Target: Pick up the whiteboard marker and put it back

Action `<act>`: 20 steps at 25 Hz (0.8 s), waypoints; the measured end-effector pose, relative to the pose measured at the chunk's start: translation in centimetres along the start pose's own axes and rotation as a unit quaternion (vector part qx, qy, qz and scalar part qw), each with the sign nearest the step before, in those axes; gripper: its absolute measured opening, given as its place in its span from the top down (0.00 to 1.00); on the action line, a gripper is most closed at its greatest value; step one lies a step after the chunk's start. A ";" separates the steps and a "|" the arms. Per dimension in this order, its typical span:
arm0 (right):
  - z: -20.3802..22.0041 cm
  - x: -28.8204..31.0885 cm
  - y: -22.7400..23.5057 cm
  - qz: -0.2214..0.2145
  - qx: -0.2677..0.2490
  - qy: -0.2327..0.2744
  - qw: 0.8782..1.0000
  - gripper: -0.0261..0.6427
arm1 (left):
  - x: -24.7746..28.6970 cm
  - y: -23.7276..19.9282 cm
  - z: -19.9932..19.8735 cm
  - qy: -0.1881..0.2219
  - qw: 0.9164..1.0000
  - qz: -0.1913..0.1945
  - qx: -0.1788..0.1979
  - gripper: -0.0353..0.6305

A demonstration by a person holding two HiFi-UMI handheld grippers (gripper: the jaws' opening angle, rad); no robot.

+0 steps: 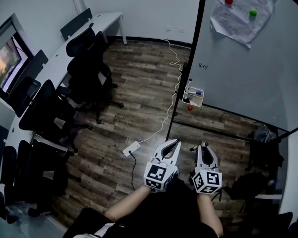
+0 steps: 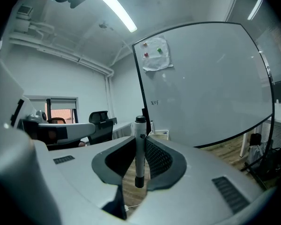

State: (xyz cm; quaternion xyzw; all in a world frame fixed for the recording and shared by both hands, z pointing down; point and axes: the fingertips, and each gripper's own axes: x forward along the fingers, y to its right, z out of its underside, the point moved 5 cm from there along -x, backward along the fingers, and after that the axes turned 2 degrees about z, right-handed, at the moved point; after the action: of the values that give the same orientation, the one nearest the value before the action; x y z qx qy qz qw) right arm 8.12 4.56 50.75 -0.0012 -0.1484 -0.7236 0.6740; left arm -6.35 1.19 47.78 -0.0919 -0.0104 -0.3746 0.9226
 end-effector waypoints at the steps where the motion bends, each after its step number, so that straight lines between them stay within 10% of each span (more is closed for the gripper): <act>1: -0.2 0.6 0.4 0.001 0.001 -0.001 1.000 0.85 | 0.7 -0.1 -0.1 0.000 1.000 0.000 -0.001 0.94; 20: -2.2 9.4 4.5 -0.012 -0.008 -0.012 1.000 0.85 | 9.3 -3.1 -0.3 -0.013 1.000 -0.012 -0.008 0.94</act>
State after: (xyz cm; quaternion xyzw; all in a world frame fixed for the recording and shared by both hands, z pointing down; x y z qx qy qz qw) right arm 12.05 -5.26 51.48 -0.0139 -0.1509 -0.7328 0.6634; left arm -1.84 -7.44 48.86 -0.1036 -0.0202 -0.3841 0.9172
